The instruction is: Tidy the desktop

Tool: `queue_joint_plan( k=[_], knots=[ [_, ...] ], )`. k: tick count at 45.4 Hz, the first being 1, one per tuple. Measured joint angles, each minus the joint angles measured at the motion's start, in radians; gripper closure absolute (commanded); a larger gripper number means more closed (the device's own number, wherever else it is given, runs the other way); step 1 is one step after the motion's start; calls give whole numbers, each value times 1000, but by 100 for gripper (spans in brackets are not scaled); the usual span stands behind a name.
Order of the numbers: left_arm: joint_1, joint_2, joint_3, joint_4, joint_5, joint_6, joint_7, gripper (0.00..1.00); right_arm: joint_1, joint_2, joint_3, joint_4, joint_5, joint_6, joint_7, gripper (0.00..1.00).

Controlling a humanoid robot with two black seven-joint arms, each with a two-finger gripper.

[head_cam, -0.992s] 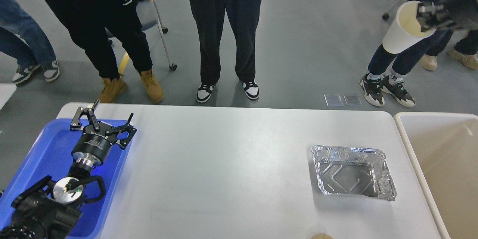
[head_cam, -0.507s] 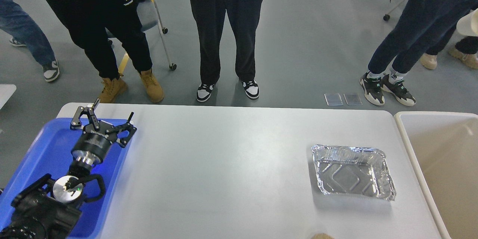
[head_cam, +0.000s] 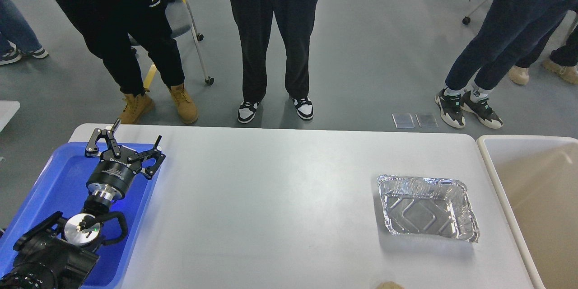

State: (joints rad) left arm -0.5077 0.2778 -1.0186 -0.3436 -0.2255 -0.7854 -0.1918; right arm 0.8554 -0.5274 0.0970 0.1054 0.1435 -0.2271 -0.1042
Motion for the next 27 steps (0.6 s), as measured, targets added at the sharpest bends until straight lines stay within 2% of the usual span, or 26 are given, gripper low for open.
queue_joint_plan(
  k=[11,27],
  knots=[
    [0,0,0,0,0,0,0,0,-130,32,132,-23,9,52,1,100],
    [0,0,0,0,0,0,0,0,-216,63,181,-30,12,94,5,100]
  ],
)
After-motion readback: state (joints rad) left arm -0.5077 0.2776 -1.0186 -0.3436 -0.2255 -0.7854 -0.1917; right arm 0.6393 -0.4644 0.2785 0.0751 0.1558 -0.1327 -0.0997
